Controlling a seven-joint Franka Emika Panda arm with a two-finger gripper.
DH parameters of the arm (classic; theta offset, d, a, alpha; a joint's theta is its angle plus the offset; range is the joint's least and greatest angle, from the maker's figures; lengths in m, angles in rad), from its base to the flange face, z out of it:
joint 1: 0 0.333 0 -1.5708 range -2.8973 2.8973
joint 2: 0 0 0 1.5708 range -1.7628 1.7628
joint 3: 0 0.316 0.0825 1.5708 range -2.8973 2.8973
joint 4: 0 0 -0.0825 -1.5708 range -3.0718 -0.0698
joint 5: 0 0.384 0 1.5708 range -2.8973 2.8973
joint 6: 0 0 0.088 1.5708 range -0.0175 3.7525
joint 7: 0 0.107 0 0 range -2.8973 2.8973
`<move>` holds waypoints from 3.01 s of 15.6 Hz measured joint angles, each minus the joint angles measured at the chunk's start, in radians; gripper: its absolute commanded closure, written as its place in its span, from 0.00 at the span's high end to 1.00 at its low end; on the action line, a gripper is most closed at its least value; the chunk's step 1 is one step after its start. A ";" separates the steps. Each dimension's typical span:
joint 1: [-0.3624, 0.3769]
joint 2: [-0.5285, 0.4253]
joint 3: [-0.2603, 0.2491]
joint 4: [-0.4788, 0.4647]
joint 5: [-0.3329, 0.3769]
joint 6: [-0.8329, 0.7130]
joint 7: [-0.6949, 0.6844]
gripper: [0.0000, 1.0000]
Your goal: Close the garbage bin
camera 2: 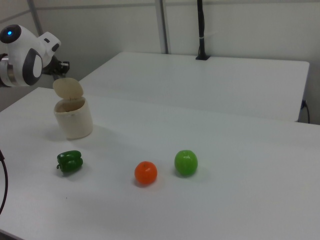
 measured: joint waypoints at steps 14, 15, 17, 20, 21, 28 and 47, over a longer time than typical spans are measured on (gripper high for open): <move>-0.015 -0.019 -0.011 0.014 0.000 -0.330 -0.015 0.00; -0.016 -0.019 -0.011 0.014 -0.001 -0.348 -0.016 0.00; -0.017 -0.019 -0.011 0.013 -0.014 -0.380 -0.017 0.00; -0.017 -0.019 -0.011 0.010 -0.021 -0.426 -0.017 0.00; -0.017 -0.019 -0.011 0.008 -0.021 -0.433 -0.018 0.00; -0.018 -0.001 -0.011 -0.012 -0.022 -0.440 -0.018 0.00; -0.019 -0.016 -0.011 -0.005 -0.022 -0.450 -0.018 0.00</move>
